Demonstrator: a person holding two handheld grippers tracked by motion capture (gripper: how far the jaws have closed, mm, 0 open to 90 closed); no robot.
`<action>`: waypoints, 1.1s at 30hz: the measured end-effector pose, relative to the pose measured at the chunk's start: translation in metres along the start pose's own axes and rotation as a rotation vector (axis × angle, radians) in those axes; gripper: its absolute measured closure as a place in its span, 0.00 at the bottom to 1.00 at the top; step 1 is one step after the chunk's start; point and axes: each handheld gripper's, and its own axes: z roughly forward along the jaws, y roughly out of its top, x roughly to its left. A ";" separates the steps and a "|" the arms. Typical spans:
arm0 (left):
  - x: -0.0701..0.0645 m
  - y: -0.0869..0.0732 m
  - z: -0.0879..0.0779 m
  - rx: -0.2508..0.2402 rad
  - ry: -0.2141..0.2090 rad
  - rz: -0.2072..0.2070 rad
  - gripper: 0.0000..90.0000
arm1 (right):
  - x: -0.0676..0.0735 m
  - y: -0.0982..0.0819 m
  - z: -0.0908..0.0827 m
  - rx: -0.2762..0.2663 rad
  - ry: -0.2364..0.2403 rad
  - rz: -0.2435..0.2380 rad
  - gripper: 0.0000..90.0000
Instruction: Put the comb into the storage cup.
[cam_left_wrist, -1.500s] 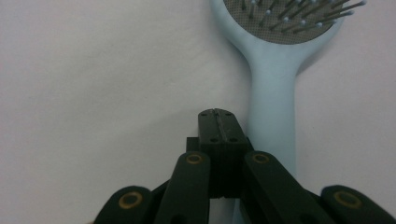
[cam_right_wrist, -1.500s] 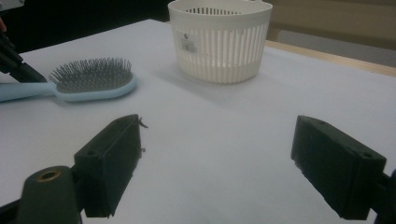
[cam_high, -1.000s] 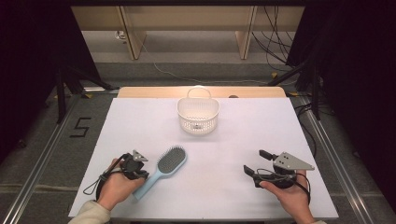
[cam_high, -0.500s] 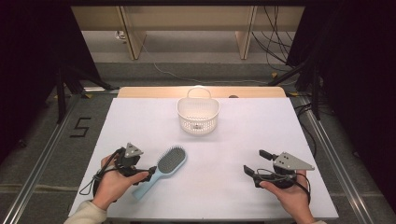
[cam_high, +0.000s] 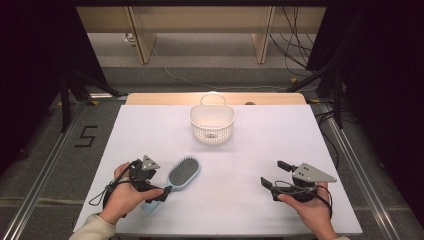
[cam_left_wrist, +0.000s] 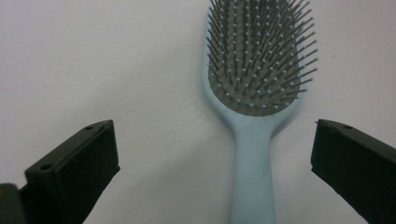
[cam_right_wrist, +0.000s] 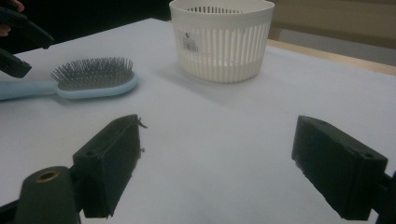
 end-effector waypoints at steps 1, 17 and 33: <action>-0.001 0.000 0.001 0.009 0.000 0.008 0.00 | 0.000 0.000 0.000 0.000 0.000 0.000 0.18; -0.011 0.006 0.013 0.072 -0.011 0.076 0.06 | 0.000 0.000 -0.001 -0.006 0.000 0.002 0.18; -0.015 0.019 0.022 0.200 -0.017 0.083 0.18 | -0.001 0.000 0.000 -0.005 0.001 0.004 0.18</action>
